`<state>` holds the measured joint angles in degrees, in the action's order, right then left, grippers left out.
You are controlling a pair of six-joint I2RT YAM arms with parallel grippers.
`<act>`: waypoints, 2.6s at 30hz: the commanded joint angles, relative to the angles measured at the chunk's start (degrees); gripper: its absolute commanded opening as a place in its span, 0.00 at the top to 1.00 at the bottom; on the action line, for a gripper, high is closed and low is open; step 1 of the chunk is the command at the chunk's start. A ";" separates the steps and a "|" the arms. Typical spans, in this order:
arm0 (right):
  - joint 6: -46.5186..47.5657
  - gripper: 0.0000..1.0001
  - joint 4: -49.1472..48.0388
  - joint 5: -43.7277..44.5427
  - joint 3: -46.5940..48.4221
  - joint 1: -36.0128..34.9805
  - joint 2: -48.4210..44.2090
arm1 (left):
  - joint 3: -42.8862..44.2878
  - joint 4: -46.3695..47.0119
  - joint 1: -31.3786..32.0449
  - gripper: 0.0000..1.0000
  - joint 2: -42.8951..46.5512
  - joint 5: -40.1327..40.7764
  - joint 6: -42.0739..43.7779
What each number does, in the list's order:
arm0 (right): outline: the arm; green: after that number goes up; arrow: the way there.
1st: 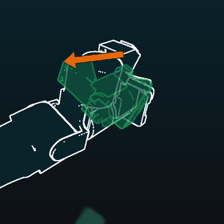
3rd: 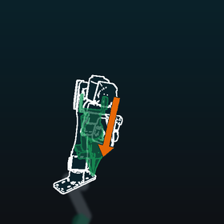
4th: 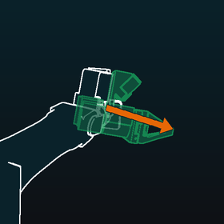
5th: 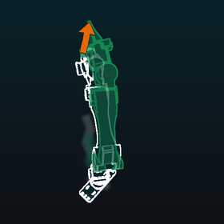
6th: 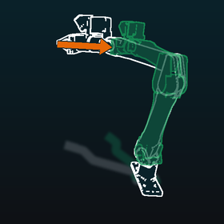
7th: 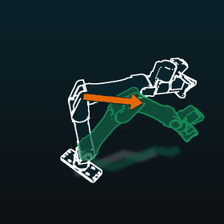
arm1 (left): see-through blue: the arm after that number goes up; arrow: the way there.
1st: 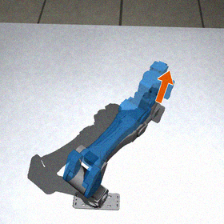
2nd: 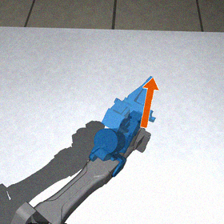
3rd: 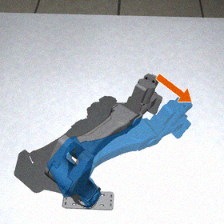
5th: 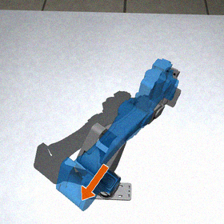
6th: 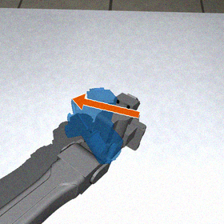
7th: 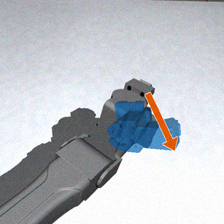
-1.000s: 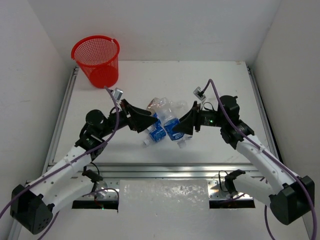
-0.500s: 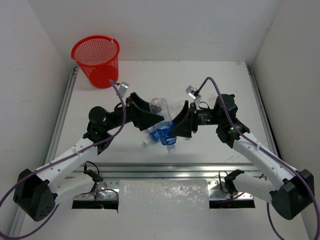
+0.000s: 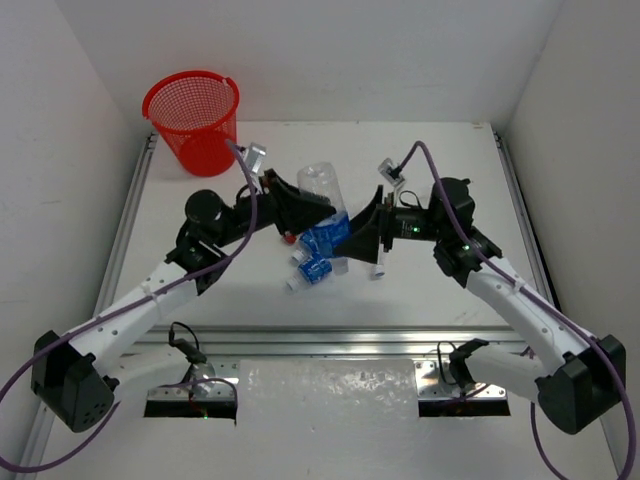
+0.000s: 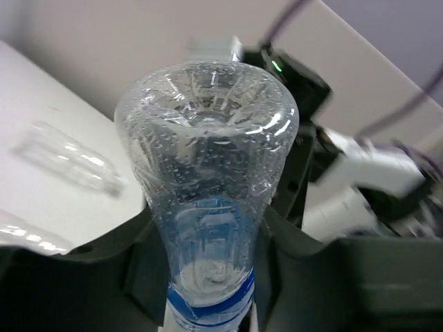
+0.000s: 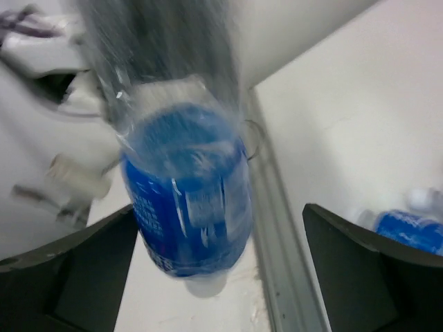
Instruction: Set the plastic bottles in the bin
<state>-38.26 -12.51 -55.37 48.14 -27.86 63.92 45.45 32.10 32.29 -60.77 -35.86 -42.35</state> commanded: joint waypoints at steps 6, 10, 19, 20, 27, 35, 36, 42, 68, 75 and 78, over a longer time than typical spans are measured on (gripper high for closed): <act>7.24 0.01 31.22 46.22 -7.94 5.88 -17.14 | 29.50 -39.74 -7.30 1.00 -7.93 54.45 10.79; 6.62 0.01 29.30 41.50 -14.91 5.97 -25.06 | 38.29 -40.89 -15.94 1.00 -15.41 67.03 12.72; -1.19 0.01 19.13 28.67 -26.77 5.88 -27.00 | 73.62 -30.61 -28.42 0.94 -46.60 80.94 35.13; -1.72 0.01 17.28 28.48 -28.52 5.88 -27.62 | 75.90 -30.52 -29.99 0.83 -51.15 80.68 36.27; -0.24 0.01 17.87 32.69 -29.33 5.80 -26.66 | 91.61 -30.77 -35.01 0.17 -64.11 69.20 36.03; 1.17 0.01 17.87 38.67 -27.75 5.80 -18.76 | 99.19 -36.47 -37.39 0.00 -54.65 52.39 25.40; 1.34 0.01 17.87 39.81 -27.23 5.80 -15.70 | 99.83 -41.45 -37.39 0.00 -53.24 49.68 23.12; 8.10 0.01 17.87 50.18 -14.59 5.62 3.81 | 55.36 -39.85 -35.81 0.00 -15.91 32.44 10.46; 15.32 0.85 24.29 57.40 -1.90 8.26 22.24 | -11.52 -32.31 -18.86 0.00 18.33 14.22 4.74; 10.95 0.83 4.11 17.27 -17.80 8.26 -7.91 | -13.02 -5.75 -7.09 0.00 4.99 2.99 -0.98; 6.89 0.88 1.00 9.24 -18.17 7.47 -12.23 | -9.78 -0.57 -3.21 0.00 0.23 1.06 -0.72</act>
<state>-26.81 -1.56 -29.06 30.63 -19.66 53.76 32.01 16.67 25.96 -57.95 -29.65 -41.41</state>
